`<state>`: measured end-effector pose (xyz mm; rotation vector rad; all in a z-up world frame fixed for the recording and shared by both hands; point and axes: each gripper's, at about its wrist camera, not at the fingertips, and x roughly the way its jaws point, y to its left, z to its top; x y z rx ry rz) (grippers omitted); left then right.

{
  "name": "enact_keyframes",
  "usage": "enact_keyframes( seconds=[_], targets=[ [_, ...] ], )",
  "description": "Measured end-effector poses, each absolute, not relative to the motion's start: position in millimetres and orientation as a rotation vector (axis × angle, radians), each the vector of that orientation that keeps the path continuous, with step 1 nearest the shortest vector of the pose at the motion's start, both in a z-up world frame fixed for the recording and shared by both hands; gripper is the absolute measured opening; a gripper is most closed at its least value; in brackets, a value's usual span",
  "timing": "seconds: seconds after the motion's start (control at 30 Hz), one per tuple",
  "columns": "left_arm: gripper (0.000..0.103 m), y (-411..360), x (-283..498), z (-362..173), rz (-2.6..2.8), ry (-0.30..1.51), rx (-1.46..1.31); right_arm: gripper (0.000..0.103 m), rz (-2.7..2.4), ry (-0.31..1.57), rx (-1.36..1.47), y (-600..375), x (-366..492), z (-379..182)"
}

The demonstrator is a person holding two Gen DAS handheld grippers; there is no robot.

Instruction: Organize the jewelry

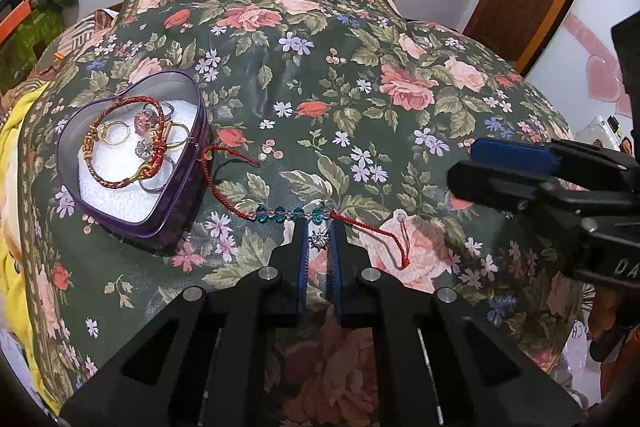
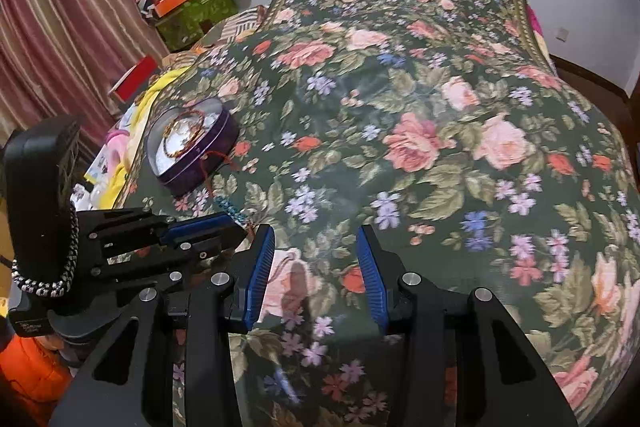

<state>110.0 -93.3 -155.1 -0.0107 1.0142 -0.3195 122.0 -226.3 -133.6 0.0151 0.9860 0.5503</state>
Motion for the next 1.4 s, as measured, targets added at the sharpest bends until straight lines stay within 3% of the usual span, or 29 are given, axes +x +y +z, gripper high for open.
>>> enact_keyframes(
  seconds=[0.73, 0.97, 1.13, 1.4],
  targets=[
    [0.009, -17, 80, -125, -0.17, 0.933, -0.11, 0.038, 0.65, 1.029, -0.107, -157, 126, -152],
    [0.009, -12, 80, -125, -0.163, 0.926, -0.118, 0.03, 0.626, 1.004, -0.152, -152, 125, -161],
    [0.009, -13, 81, -126, -0.162, 0.929, -0.119, 0.008, 0.617, 1.006, -0.133, -156, 129, -161],
    [0.009, -13, 80, -122, -0.157, 0.92, -0.113, 0.007, 0.62, 0.997, -0.103, -157, 129, -157]
  ],
)
